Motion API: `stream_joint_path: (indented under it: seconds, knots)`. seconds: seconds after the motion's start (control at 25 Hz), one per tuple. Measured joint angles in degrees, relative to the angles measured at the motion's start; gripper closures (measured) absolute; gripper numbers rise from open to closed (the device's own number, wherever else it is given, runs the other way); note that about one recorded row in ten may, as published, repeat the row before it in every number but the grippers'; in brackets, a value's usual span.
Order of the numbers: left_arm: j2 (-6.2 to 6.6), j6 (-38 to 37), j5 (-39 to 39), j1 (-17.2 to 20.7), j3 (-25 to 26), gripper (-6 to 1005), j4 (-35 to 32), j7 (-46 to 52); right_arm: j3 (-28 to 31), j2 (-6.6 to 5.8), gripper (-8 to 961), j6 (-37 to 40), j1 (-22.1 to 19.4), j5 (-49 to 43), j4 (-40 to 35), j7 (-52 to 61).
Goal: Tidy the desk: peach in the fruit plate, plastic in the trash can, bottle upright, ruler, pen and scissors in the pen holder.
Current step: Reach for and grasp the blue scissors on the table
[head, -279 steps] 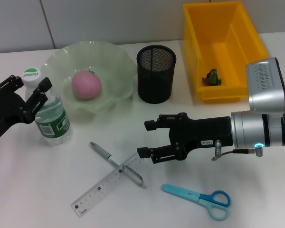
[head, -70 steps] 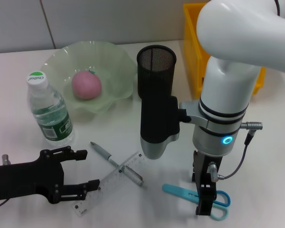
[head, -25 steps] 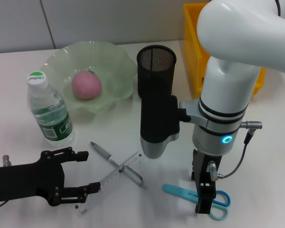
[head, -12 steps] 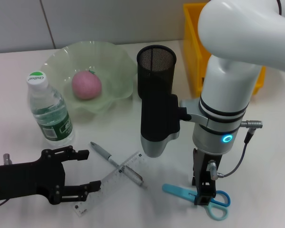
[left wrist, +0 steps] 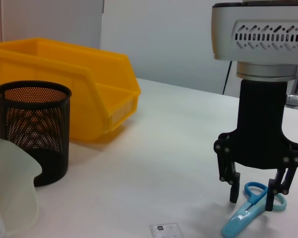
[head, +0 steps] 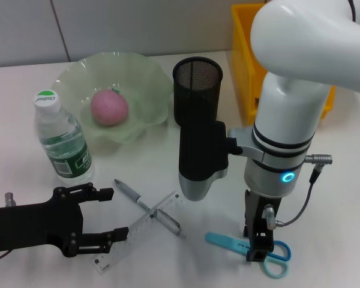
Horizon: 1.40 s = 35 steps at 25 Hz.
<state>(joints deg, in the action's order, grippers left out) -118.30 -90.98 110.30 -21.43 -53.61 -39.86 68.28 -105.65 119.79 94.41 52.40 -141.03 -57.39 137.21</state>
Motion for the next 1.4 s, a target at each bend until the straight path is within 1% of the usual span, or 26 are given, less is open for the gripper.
stream_joint_path:
  seconds: [0.24,0.84,1.4]
  knots:
    - [0.07,-0.1,0.0,-0.1,0.1,163,0.0,0.0,0.0,0.06,521,-0.1,-0.3,0.1,0.1,1.1]
    - [0.18,0.2,0.0,-0.4,0.0,162,0.0,-0.2,-0.6,0.09,525,-0.4,0.0,0.6,-0.3,9.7]
    - [0.18,0.0,0.0,-0.5,0.0,163,0.0,-0.4,-0.8,0.09,525,-0.8,-0.7,0.7,-0.1,11.7]
